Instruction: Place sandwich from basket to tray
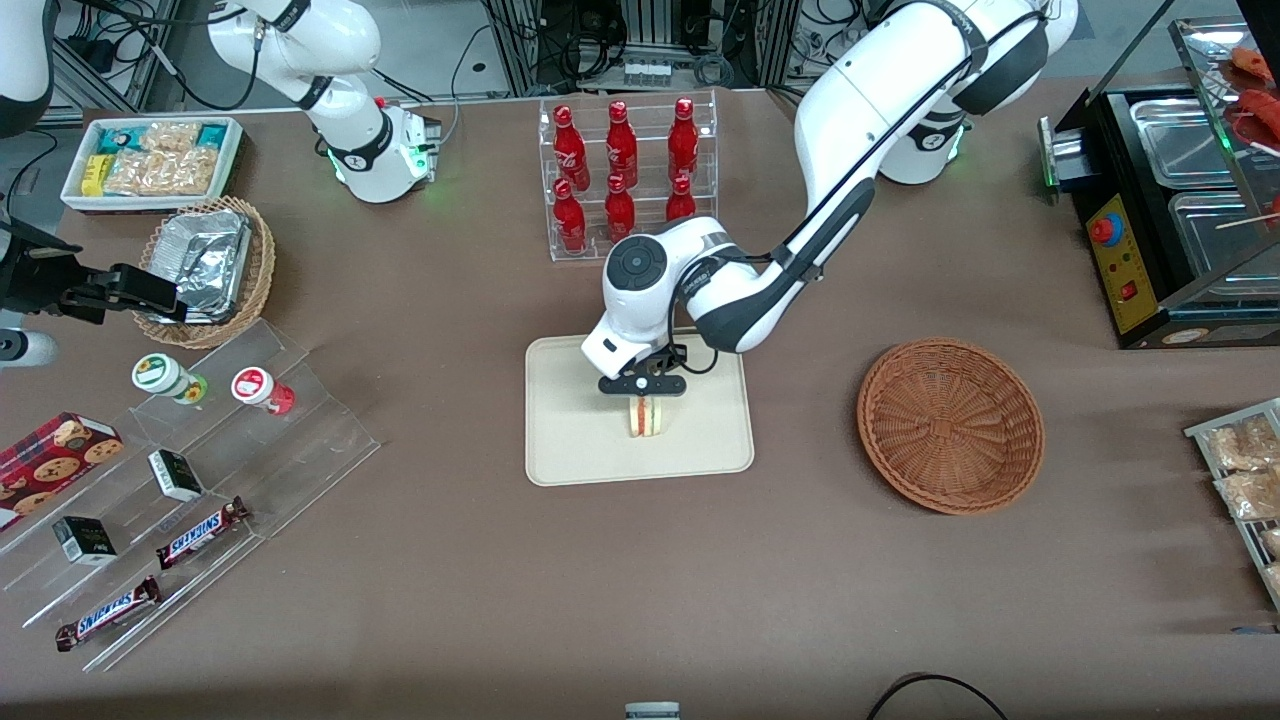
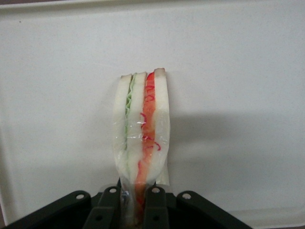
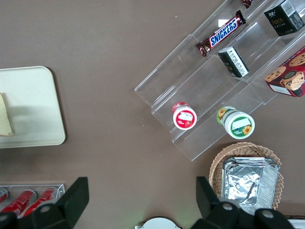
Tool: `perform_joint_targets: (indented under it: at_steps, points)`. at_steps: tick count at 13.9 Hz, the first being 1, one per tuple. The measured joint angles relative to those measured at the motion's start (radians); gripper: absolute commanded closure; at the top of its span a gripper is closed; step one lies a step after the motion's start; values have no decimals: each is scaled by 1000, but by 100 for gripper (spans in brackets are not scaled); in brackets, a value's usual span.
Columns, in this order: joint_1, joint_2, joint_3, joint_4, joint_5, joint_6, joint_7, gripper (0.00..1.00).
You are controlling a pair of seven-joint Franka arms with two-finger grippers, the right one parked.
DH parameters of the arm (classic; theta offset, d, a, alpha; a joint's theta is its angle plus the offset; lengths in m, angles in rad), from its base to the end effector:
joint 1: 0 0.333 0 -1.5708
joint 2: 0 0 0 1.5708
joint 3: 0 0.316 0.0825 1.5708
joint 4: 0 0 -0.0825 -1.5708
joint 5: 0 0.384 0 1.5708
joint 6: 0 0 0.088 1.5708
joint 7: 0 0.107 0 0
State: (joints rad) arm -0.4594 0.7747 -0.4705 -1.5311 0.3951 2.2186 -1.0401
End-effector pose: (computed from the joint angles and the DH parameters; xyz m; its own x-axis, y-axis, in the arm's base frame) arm 0.4741 -0.5250 0.2340 0.9999 -0.0116 -0.0016 -0.0116 -0.9998 0.0136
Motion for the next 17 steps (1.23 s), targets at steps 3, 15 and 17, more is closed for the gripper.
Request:
perform_joint_targets:
  at_steps: [3,15,17]
  points:
    - [-1,6,0,7,16,4,-1,0]
    - [192,-341,3,97,-115,-436,31,0]
    - [260,-420,5,78,-169,-517,156,0]
